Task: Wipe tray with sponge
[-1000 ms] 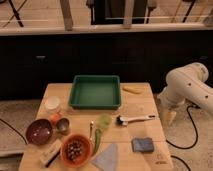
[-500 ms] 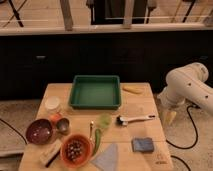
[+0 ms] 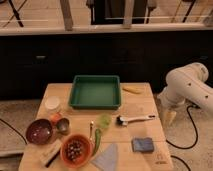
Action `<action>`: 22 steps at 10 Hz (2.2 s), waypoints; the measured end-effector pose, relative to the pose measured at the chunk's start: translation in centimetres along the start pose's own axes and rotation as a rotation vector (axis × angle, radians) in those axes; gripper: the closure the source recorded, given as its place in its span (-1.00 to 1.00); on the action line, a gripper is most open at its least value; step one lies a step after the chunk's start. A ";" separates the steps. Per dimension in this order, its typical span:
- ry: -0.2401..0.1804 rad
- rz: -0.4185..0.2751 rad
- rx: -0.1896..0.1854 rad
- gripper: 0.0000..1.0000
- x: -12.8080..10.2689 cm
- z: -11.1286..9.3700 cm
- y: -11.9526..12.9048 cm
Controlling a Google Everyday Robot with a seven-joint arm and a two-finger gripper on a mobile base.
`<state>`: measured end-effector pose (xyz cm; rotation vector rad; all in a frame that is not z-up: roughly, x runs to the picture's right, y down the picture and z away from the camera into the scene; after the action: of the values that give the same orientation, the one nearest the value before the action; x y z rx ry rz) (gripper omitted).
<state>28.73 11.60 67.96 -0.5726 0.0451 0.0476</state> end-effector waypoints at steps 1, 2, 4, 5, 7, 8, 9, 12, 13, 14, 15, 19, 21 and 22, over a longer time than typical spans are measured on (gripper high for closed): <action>0.002 -0.011 -0.003 -0.60 -0.6 0.1 1.1; 0.004 -0.020 -0.005 -0.60 -1.0 0.2 2.1; 0.006 -0.029 -0.006 -0.60 -1.3 0.3 2.7; 0.004 -0.040 -0.009 -0.60 -1.5 0.5 2.8; 0.000 -0.065 -0.016 -0.60 -2.0 1.0 4.6; 0.003 -0.072 -0.017 -0.60 -2.0 1.2 5.1; -0.002 -0.082 -0.021 -0.60 -2.5 1.3 5.5; -0.006 -0.108 -0.030 -0.60 -2.8 2.3 6.2; -0.013 -0.114 -0.035 -0.60 -3.0 2.8 6.7; -0.017 -0.118 -0.037 -0.60 -3.1 3.1 7.0; -0.022 -0.122 -0.039 -0.60 -3.3 3.4 7.4; -0.041 -0.146 -0.053 -0.60 -4.0 5.3 8.7; -0.053 -0.148 -0.057 -0.60 -4.4 6.1 9.2; -0.056 -0.149 -0.058 -0.60 -4.4 6.5 9.5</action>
<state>23.99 22.99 68.54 -0.6308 -0.0540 -0.0805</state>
